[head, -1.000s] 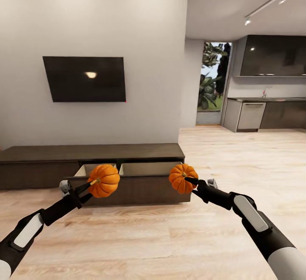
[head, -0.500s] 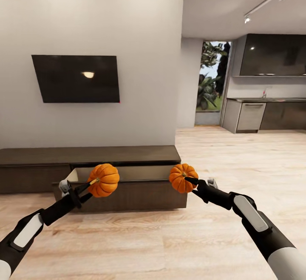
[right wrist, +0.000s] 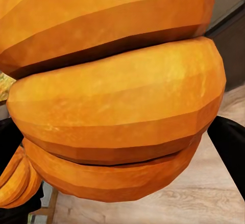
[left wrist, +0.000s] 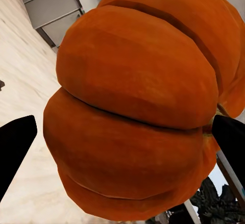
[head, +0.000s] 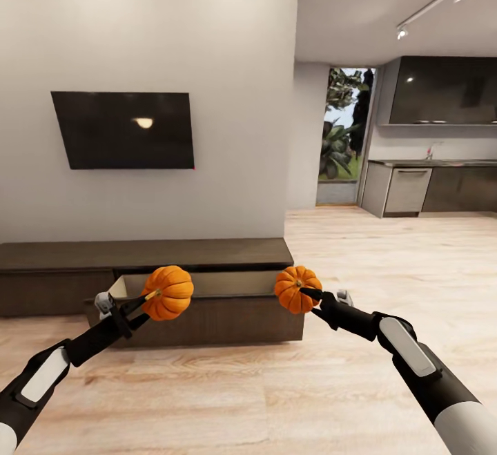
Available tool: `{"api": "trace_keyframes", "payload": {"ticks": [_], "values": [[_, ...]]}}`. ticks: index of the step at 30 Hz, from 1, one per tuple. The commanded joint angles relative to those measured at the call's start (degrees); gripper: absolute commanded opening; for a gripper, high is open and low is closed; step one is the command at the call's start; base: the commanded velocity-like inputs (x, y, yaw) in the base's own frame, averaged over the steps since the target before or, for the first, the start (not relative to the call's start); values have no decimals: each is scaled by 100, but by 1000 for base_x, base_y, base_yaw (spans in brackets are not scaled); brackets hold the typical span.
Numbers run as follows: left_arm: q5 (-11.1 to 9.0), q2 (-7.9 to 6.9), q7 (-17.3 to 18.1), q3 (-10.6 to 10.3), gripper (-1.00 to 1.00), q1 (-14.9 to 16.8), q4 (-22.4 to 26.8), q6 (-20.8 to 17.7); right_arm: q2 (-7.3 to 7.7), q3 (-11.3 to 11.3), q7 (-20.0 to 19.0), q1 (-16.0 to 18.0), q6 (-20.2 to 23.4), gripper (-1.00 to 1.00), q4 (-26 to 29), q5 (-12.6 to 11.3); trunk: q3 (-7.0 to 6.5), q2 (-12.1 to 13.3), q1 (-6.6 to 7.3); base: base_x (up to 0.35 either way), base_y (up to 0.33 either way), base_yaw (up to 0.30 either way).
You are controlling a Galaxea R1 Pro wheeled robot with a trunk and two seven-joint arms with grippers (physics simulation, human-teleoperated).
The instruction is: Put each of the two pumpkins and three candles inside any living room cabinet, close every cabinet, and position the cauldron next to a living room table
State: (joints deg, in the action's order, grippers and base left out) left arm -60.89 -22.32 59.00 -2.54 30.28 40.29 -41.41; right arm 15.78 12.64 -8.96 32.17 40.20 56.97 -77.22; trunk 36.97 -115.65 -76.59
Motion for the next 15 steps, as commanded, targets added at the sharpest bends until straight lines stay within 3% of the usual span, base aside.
{"api": "trace_keyframes", "payload": {"ticks": [1,15], "values": [[-46,-8,-2,-26,-100,4,-3,-30,4,10,-21,4,4,-100,-1,14,-12,38,23,0,0,0],[-40,4,-2,-27,-100,4,-3,-25,13,6,-20,4,-136,-100,-10,0,-188,600,331,0,0,51]]}}
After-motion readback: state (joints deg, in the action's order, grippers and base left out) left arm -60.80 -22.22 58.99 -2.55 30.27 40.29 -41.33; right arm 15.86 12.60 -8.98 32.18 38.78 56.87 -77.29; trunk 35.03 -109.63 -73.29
